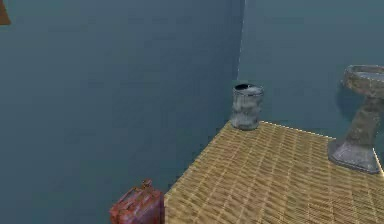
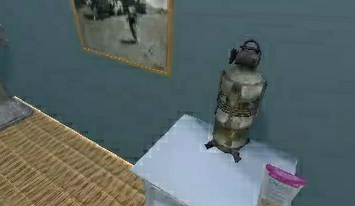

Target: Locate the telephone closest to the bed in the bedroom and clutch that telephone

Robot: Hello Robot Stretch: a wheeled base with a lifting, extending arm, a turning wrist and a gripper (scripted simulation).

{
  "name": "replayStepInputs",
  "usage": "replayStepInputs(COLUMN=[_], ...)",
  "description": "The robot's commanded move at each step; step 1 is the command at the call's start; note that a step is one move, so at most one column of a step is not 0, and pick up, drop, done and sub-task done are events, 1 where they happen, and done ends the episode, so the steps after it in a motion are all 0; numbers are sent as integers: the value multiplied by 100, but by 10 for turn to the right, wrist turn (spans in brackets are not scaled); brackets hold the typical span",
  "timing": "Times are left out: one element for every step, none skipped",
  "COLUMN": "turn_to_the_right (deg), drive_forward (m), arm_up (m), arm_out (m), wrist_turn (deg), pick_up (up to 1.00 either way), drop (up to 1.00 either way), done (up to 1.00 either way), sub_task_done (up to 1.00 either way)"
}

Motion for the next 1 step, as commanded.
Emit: replayStepInputs(turn_to_the_right=[-450], drive_forward=[0], arm_up=[0], arm_out=[0], wrist_turn=[0], pick_up=[0], drop=[0], done=[0], sub_task_done=[0])
